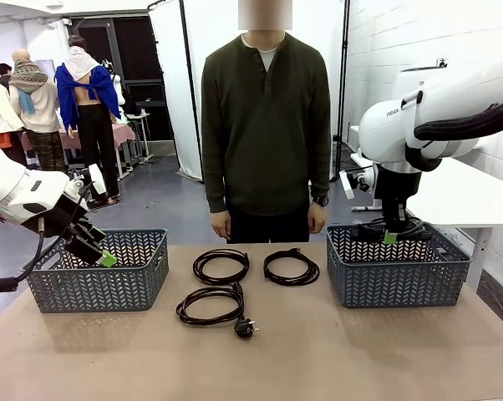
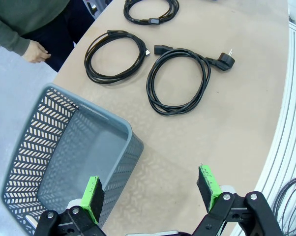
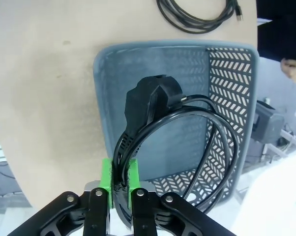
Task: Organize the cables according to human instructions.
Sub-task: Pick up a bundle of cables and place it in the basket indicated by the human.
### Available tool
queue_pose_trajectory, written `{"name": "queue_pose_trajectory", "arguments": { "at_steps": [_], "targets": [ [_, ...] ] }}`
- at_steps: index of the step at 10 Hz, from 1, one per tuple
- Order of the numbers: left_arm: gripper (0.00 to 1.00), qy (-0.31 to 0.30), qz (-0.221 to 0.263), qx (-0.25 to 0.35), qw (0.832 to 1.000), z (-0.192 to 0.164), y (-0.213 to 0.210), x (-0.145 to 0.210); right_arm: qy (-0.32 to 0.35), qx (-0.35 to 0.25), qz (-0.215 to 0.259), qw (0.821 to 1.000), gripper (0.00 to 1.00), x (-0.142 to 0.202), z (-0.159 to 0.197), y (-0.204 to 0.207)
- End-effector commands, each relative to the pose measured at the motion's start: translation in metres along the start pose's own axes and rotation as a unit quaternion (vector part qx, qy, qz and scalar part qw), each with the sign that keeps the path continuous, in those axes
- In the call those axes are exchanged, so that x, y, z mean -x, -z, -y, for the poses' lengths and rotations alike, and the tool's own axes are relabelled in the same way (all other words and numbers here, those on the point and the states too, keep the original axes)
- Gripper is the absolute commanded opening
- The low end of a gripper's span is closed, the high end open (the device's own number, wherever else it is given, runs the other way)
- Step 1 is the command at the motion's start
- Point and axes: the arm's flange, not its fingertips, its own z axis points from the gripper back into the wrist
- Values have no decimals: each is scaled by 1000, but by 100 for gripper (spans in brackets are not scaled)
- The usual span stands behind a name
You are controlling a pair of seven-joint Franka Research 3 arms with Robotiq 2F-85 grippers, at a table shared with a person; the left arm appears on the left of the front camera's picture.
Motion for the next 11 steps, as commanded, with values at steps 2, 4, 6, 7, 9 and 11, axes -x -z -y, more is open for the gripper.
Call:
{"name": "queue_pose_trajectory", "arguments": {
  "at_steps": [2,4,6,7,9,11],
  "targets": [
    [100,-4,3,4,1000,1,0,4,-11,6,15,1000,0,3,17,6],
    [100,-4,3,4,1000,1,0,4,-5,4,15,1000,0,5,24,11],
    [100,-4,3,4,1000,1,0,4,-2,-3,16,1000,4,4,29,14],
    [100,-4,3,4,1000,1,0,4,0,-9,20,1000,23,3,33,16],
    [100,-4,3,4,1000,1,0,4,6,-10,25,1000,62,4,35,16],
    [100,-4,3,4,1000,1,0,4,19,-9,33,999,100,4,38,14]
  ]
}}
